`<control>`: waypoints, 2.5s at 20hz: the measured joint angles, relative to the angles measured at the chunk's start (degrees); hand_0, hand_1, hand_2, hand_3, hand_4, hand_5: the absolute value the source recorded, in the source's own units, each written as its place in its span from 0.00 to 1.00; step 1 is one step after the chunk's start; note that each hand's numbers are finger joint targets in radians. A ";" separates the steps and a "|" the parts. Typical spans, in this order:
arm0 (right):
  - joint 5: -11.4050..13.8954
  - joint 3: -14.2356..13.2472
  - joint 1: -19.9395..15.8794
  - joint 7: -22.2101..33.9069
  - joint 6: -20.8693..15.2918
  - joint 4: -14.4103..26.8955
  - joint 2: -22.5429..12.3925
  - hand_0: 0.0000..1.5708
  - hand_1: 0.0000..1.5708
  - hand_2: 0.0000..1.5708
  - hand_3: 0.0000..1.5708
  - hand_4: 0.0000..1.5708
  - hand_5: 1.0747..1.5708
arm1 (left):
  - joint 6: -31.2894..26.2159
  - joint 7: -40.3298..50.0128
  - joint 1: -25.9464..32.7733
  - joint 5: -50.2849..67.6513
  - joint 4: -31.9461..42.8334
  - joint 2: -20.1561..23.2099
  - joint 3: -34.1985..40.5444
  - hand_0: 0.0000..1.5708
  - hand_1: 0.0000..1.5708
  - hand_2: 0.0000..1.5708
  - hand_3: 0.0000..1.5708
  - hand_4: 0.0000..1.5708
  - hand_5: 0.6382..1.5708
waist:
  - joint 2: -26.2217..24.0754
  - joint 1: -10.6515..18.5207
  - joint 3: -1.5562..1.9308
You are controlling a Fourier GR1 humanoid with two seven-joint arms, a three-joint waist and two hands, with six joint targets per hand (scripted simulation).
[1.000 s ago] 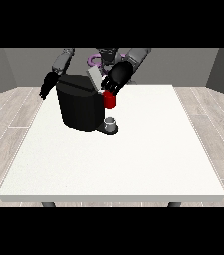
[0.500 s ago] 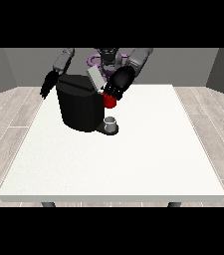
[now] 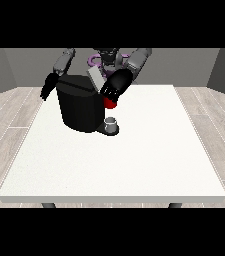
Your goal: Insert the coffee pod into the coffee machine and close the lid
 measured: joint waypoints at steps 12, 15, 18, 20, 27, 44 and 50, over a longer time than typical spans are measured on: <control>0.84 -0.23 -2.21 -0.32 -0.27 0.83 -0.76 0.00 0.00 0.00 0.00 0.07 1.00 | 1.62 -2.93 -2.14 -2.17 -0.66 2.22 -0.60 0.59 0.59 0.62 0.44 0.00 1.00 | 2.66 -0.31 0.03; 0.88 0.02 -2.72 0.70 0.13 -0.22 -1.01 0.00 0.00 0.00 0.00 0.10 1.00 | 2.09 -4.30 -2.31 -2.77 -0.07 3.92 -0.42 0.32 0.32 0.49 0.38 0.00 1.00 | 3.04 -0.95 0.04; 1.31 0.15 -1.75 -0.21 -0.70 0.31 -0.43 0.00 0.00 0.00 0.00 0.11 1.00 | 3.32 -4.47 -2.28 -3.61 -0.35 4.39 -0.60 0.00 0.00 0.40 0.32 0.00 1.00 | 3.09 -0.60 0.09; 1.20 0.01 -1.90 -0.07 -0.20 0.32 -0.89 0.00 0.00 0.00 0.00 0.13 1.00 | 3.81 -4.41 -2.08 -4.09 -0.18 4.42 -0.72 0.00 0.00 0.37 0.29 0.00 1.00 | 2.82 -0.63 0.10; 1.41 -0.17 -0.71 1.07 -0.31 0.41 -1.07 0.00 0.00 0.00 0.00 0.11 1.00 | 5.38 -5.23 -0.87 -4.70 0.53 3.57 -0.71 0.00 0.00 0.23 0.16 0.00 1.00 | 1.14 -0.03 0.17; -2.10 -5.51 11.15 -3.68 -0.21 10.17 -1.39 0.00 0.00 0.00 0.00 0.00 1.00 | 2.27 -4.38 14.01 5.45 -2.46 -12.31 3.61 0.00 0.00 0.00 0.00 0.27 1.00 | -17.19 13.38 -0.04; -2.58 -6.70 16.38 -3.95 -0.64 10.58 -1.73 0.00 0.00 0.00 0.00 0.00 1.00 | 1.11 -6.98 24.46 18.59 -1.40 -21.21 13.35 0.00 0.00 0.00 0.00 0.25 1.00 | -25.57 18.91 -0.11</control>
